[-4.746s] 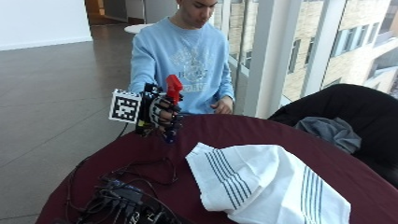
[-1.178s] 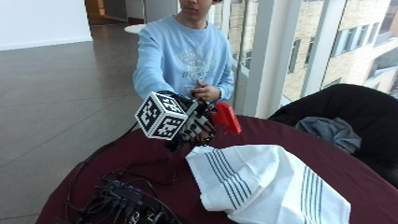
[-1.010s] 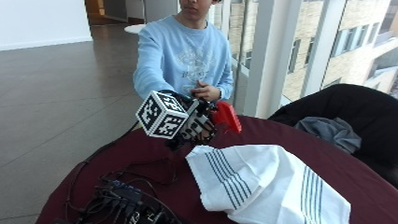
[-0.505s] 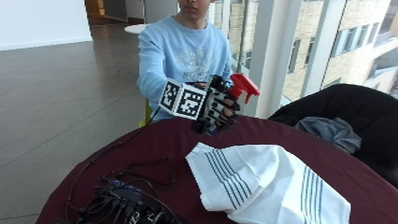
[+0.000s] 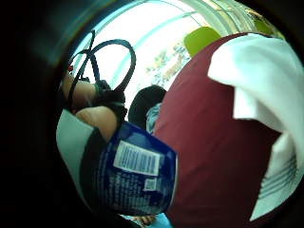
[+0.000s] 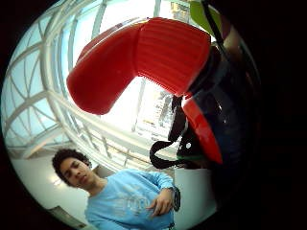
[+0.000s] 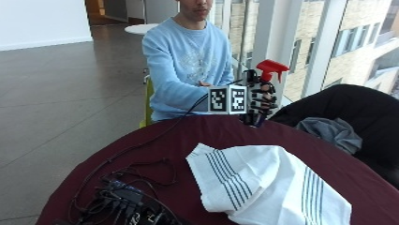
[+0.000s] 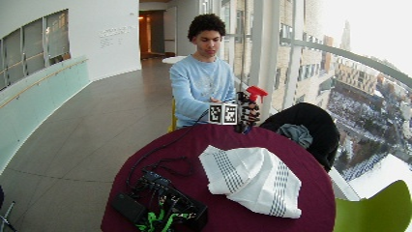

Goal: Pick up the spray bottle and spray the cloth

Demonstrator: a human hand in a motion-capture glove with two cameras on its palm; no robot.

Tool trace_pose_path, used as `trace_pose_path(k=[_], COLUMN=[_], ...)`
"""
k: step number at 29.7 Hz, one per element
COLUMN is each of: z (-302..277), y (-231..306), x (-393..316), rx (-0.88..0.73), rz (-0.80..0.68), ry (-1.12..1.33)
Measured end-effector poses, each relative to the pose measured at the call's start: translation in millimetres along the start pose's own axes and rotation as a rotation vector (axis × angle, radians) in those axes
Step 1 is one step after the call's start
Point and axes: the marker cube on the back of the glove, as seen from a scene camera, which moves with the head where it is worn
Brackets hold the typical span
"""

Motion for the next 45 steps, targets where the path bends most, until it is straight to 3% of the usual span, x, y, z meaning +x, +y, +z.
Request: trace_pose_path(k=[11,28,35,45], z=[82.1,101.7,75.4,-41.0], y=[-12.9,-15.3,2.7,81.2], x=[28.7,42.0,31.2,-12.2], rx=[-0.013,-0.036,-0.096,-0.046], rz=[-0.073,-0.069,-0.032,-0.080], ry=[-0.043,-0.008,0.022,0.390])
